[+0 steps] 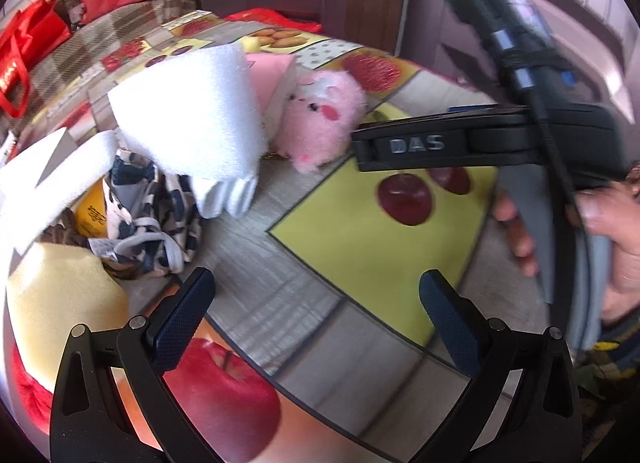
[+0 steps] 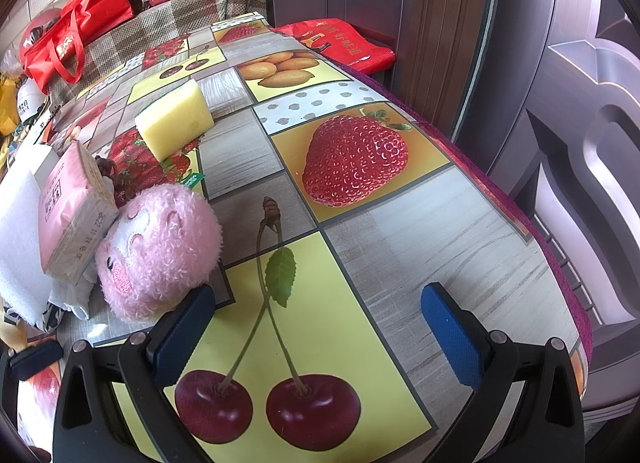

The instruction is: Organize soft objects

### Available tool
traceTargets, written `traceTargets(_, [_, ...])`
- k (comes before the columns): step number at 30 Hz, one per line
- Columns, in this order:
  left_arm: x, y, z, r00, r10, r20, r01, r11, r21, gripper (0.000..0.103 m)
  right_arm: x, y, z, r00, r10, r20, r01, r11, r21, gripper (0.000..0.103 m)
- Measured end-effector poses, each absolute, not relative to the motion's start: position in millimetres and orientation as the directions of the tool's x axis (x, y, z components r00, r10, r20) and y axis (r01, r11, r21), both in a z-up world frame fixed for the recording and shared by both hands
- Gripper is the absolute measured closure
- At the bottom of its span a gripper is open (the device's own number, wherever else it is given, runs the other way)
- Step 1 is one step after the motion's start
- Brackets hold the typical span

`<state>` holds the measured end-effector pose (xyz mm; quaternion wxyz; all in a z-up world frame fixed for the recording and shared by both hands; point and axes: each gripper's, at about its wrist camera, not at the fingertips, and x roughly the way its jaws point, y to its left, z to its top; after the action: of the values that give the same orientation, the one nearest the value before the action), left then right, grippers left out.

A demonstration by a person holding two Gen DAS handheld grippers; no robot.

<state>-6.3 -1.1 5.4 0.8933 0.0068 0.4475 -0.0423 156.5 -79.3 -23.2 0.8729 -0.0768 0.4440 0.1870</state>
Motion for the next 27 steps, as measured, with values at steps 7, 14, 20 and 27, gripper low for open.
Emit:
traceTargets(7, [-31.0,8.2,28.9,0.653,-0.130,-0.746,0.082,0.992,-0.101,0.001,156.3,-79.3,-23.3,0.536,0.258,-0.804,-0.395,0.918,0.032,0.000])
traceTargets(14, [-84.6,61.7,75.7,0.764,-0.065,-0.642,-0.021,0.992,-0.125,0.000,156.2,-79.5,-23.4,0.536,0.258,-0.804,-0.394,0.918,0.032,0.000])
traceTargets(20, [-105.2,137.6,75.4,0.750,0.096,-0.654,-0.226,0.967,-0.116,0.000,156.1,-79.2,-23.5,0.536,0.258,-0.804,-0.394,0.918,0.032,0.000])
traceTargets(27, [-93.2,129.5,47.1,0.675,0.141,-0.724,-0.164,0.986,0.039,0.002,156.1,-78.7,-23.6,0.536,0.258,-0.804,-0.394,0.918,0.031,0.000])
